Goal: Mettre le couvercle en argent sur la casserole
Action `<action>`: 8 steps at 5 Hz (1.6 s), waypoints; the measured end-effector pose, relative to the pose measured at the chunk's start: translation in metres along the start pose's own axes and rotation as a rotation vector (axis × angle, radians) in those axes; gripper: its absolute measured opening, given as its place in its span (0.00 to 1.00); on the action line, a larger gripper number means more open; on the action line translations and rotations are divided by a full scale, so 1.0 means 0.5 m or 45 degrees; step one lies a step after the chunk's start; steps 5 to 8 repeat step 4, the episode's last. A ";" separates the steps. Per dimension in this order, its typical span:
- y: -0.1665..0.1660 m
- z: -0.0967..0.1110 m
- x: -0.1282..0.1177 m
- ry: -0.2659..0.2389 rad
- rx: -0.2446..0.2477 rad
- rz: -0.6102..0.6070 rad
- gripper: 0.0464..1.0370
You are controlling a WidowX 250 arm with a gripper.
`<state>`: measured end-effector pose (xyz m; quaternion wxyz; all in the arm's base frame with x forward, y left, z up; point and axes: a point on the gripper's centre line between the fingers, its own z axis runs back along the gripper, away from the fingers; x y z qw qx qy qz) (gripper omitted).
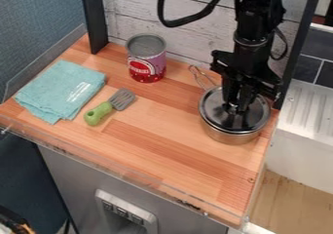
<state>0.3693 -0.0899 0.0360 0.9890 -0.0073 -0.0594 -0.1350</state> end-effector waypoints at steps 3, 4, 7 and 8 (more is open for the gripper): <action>0.006 0.114 -0.052 0.127 0.111 0.222 0.86; 0.017 0.135 -0.091 0.107 0.099 0.266 0.98; 0.017 0.135 -0.091 0.107 0.099 0.266 0.98; 0.017 0.135 -0.091 0.107 0.099 0.266 0.98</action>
